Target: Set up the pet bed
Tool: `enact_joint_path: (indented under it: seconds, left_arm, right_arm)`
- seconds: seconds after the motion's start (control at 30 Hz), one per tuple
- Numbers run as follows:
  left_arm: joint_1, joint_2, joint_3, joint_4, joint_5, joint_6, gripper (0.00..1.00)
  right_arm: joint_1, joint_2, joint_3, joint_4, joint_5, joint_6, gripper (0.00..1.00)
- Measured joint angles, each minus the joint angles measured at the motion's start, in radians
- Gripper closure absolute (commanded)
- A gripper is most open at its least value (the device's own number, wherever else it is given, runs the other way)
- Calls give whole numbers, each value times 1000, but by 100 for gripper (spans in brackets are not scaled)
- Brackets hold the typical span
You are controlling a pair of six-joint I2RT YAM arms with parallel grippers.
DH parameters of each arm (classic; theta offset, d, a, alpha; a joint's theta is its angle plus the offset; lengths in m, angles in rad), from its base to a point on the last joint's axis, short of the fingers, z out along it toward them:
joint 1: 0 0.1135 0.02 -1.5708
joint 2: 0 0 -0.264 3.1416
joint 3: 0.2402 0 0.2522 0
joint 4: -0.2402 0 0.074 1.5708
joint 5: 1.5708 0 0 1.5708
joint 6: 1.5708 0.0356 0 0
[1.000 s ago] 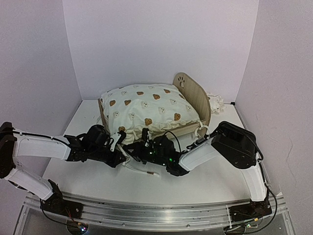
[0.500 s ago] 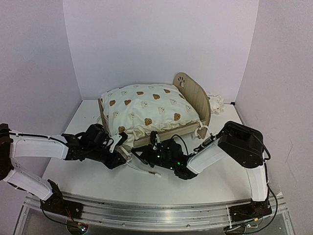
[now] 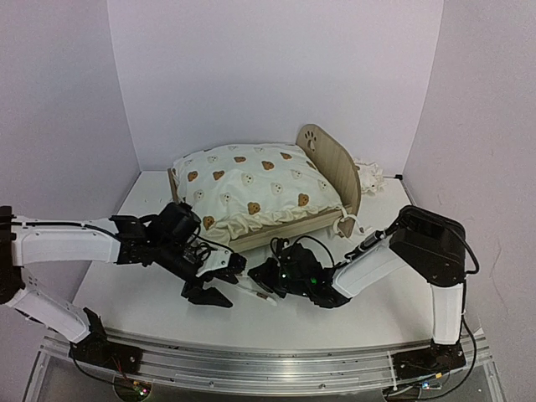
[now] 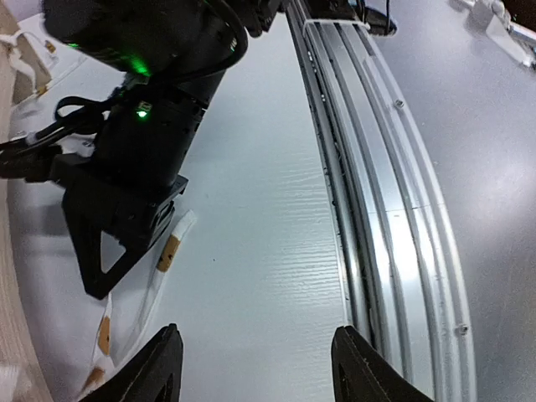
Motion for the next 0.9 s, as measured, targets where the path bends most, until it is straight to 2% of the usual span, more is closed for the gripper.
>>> enact_joint_path:
  seconds: [0.13, 0.23, 0.37, 0.7, 0.9]
  left_arm:
    - [-11, 60, 19, -9, -33, 68, 39]
    - [-15, 172, 61, 8, -96, 187, 39]
    - [-15, 279, 98, 19, -135, 271, 39]
    - [-24, 460, 223, 139, -150, 274, 39]
    - [-29, 585, 338, 92, -173, 272, 47]
  right_arm:
    - [-7, -7, 3, -18, 0, 1, 100]
    - [-28, -7, 11, -38, -16, 4, 100]
    - [-75, 10, 37, -51, -69, 7, 100]
    - [-139, 83, 92, -79, -229, -5, 100]
    - [-174, 89, 92, -97, -247, -16, 100]
